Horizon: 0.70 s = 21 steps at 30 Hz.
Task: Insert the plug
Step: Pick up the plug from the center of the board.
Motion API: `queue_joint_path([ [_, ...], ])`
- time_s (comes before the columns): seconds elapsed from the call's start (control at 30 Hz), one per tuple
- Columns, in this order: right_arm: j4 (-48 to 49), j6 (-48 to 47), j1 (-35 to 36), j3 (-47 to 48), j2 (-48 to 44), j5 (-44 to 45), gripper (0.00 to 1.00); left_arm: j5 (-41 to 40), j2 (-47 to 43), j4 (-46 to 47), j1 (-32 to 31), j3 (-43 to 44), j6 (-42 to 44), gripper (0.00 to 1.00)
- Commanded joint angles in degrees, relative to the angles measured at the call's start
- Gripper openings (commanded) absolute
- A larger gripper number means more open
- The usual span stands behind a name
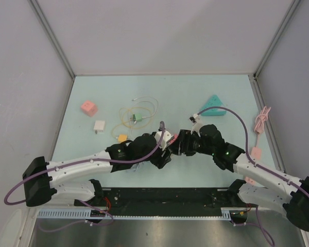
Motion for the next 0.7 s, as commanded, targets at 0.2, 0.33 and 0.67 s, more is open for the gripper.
queue_joint_path([
  [0.2, 6.32, 1.08, 3.36, 0.28, 3.86, 4.36, 0.60, -1.03, 0.98, 2.27, -0.50, 1.50, -1.50, 0.31],
  [0.33, 7.02, 0.99, 4.16, 0.28, 5.01, 4.72, 0.52, -1.12, 0.45, 2.36, -0.51, 1.33, -1.50, 0.32],
  [0.67, 7.46, -0.15, 4.77, 0.28, 4.57, 6.56, 0.00, -7.09, -1.92, 0.25, 0.37, -1.92, -5.71, 0.65],
])
